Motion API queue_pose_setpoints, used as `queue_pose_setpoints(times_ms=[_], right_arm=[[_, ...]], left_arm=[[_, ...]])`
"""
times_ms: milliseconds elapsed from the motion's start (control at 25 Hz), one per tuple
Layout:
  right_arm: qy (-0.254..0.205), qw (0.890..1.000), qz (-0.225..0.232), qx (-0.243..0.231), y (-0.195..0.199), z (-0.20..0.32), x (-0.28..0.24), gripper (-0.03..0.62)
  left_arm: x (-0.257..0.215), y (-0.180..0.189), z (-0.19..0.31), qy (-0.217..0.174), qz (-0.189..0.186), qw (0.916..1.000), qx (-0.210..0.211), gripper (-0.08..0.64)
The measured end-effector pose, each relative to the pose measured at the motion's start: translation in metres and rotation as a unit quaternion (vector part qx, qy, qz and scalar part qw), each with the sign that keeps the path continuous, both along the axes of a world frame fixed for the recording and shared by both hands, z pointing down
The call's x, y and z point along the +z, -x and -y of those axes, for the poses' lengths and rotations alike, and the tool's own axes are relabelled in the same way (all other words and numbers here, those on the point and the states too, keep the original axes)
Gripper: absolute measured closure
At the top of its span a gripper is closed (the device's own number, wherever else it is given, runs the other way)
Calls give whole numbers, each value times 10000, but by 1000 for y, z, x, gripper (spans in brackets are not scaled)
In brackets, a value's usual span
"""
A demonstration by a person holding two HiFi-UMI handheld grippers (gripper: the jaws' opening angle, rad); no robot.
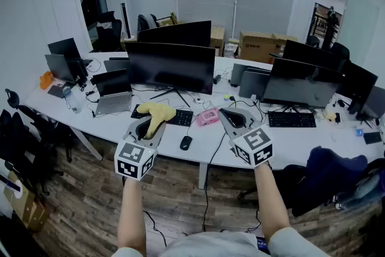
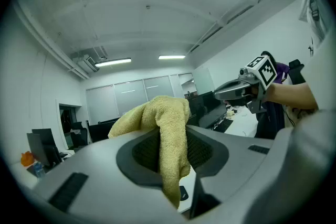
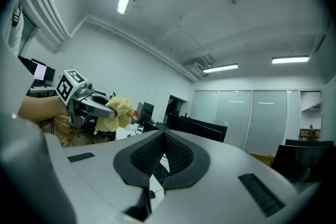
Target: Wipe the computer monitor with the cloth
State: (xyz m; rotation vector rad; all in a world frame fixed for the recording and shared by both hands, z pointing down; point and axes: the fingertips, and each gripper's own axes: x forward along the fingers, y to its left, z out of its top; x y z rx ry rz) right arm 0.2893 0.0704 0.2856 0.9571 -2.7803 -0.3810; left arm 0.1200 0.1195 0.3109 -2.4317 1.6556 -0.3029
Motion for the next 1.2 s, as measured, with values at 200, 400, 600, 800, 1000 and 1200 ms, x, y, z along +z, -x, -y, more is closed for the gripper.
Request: queue_pose_setpoints(times_ms=[200, 400, 600, 800, 1000, 1200], right_arm=[[65, 10000, -26, 7, 14, -6, 3, 569], [49, 9996, 253, 118, 19, -14, 1, 569], [99, 9983, 319, 478, 32, -14, 10, 569], [217, 9959, 436, 762, 44, -24, 22, 569], [283, 9975, 258, 593, 71, -19, 29, 569], [110, 9978, 304, 575, 87, -1, 27, 569]], left_arm=[[5, 14, -9, 64, 13, 10000, -49, 440], [5, 34, -19, 1, 64, 10000, -68, 440], [9, 66, -24, 23, 101, 9999, -39, 440], [23, 94, -40, 82, 145, 9999, 11, 439], [29, 110, -27, 132, 115, 9998, 60, 440], [34, 115, -3, 171, 105, 9997, 134, 439]])
